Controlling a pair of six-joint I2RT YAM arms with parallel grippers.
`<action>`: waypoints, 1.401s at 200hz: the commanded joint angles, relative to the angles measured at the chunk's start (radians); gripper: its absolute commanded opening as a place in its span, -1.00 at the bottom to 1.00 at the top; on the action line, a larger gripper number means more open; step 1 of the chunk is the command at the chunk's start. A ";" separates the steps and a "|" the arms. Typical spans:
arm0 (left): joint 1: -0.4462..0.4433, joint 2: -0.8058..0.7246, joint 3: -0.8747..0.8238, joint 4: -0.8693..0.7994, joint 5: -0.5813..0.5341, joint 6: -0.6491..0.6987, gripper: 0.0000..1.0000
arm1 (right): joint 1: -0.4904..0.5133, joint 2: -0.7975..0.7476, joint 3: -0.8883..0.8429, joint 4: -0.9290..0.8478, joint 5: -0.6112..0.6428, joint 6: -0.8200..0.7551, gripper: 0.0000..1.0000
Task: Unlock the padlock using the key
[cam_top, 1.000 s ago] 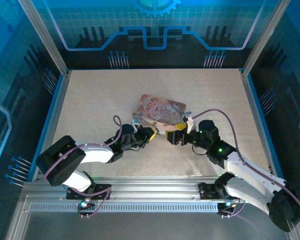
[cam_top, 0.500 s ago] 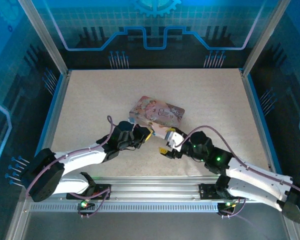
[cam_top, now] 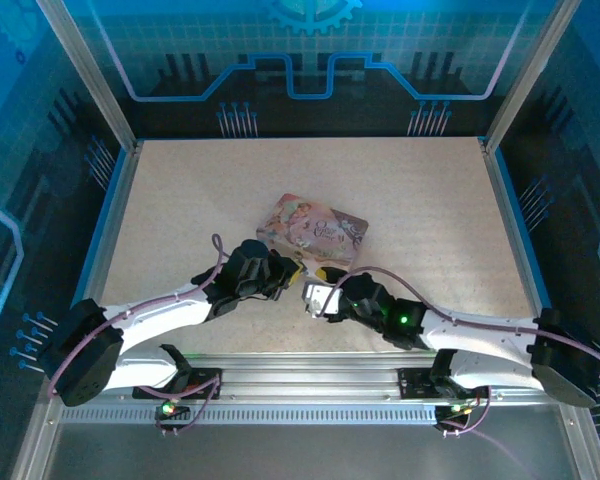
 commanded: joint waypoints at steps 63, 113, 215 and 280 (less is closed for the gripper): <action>-0.008 -0.053 0.029 -0.004 0.000 -0.045 -1.00 | 0.034 0.135 0.066 0.161 0.072 -0.003 -0.17; -0.007 -0.055 0.026 0.000 0.000 -0.048 -1.00 | 0.036 0.196 0.072 0.198 0.097 -0.013 -0.32; -0.006 -0.056 0.021 0.004 -0.003 -0.049 -1.00 | 0.031 0.288 0.079 0.263 0.169 -0.041 -0.56; -0.005 -0.050 0.025 0.007 -0.003 -0.051 -1.00 | 0.023 0.295 0.079 0.274 0.169 -0.018 -1.00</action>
